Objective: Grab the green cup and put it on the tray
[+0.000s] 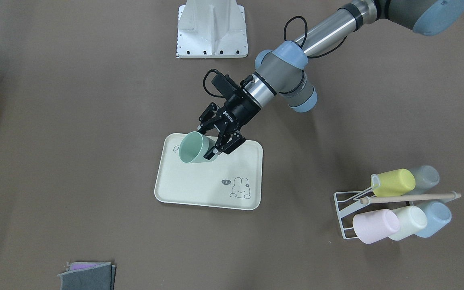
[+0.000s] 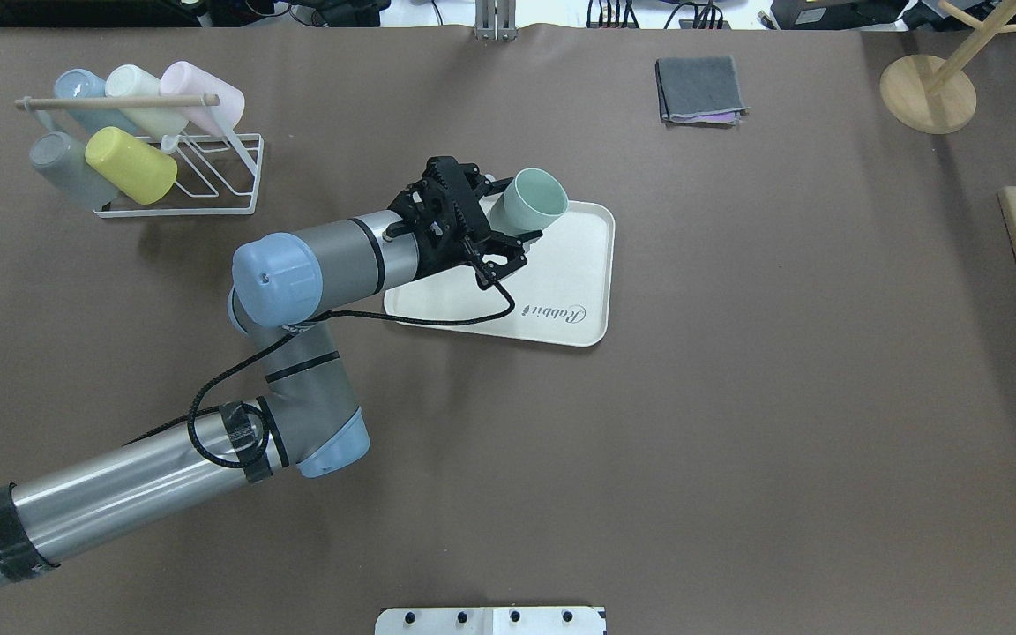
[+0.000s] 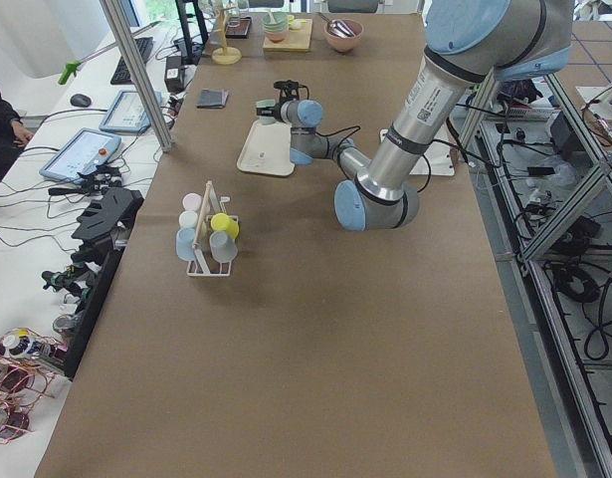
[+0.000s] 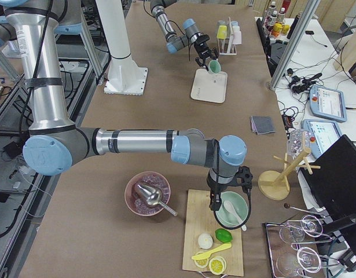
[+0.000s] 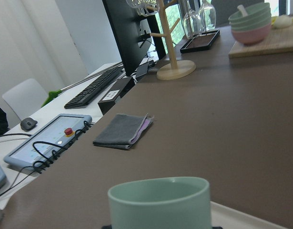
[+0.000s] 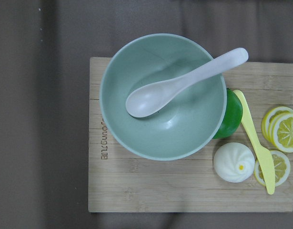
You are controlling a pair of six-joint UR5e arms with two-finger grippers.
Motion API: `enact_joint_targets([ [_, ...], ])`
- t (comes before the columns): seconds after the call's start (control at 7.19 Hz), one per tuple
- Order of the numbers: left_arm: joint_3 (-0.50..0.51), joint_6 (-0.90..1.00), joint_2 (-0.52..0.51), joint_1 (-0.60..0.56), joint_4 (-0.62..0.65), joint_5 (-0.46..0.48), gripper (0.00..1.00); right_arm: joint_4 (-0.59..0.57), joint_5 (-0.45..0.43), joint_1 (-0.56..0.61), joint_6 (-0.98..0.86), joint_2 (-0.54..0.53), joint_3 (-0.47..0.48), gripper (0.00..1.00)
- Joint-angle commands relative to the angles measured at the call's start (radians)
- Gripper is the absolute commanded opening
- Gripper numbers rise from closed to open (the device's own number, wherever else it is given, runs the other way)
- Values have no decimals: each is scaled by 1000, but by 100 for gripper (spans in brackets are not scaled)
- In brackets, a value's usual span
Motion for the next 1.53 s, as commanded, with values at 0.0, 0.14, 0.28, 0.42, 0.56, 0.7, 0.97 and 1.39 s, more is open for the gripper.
enact_joint_targets([
  [0.0, 88, -119, -40, 7, -43, -72, 0, 0, 1, 1, 0, 3, 4, 100],
  [0.14, 107, -124, -42, 7, -44, -75, 0, 0, 1, 19, -3, 4, 5, 100],
  [0.28, 128, -132, -42, 6, -46, -69, 0, 0, 1, 35, -3, -6, 7, 100],
  [0.42, 135, -229, -45, 3, -46, -71, 0, 0, 10, 42, -2, -31, 34, 100],
  [0.56, 153, -244, -45, 1, -46, -72, 0, 0, 10, 42, -2, -64, 54, 100],
  [0.7, 171, -245, -45, -1, -45, -68, 0, 0, 28, 42, -3, -96, 60, 100],
  [0.97, 184, -238, -46, -1, -34, -52, 0, 0, 42, 42, -8, -129, 61, 100],
  [1.39, 185, -210, -45, 10, -52, 21, 0, 2, 36, 41, -3, -112, 59, 100],
])
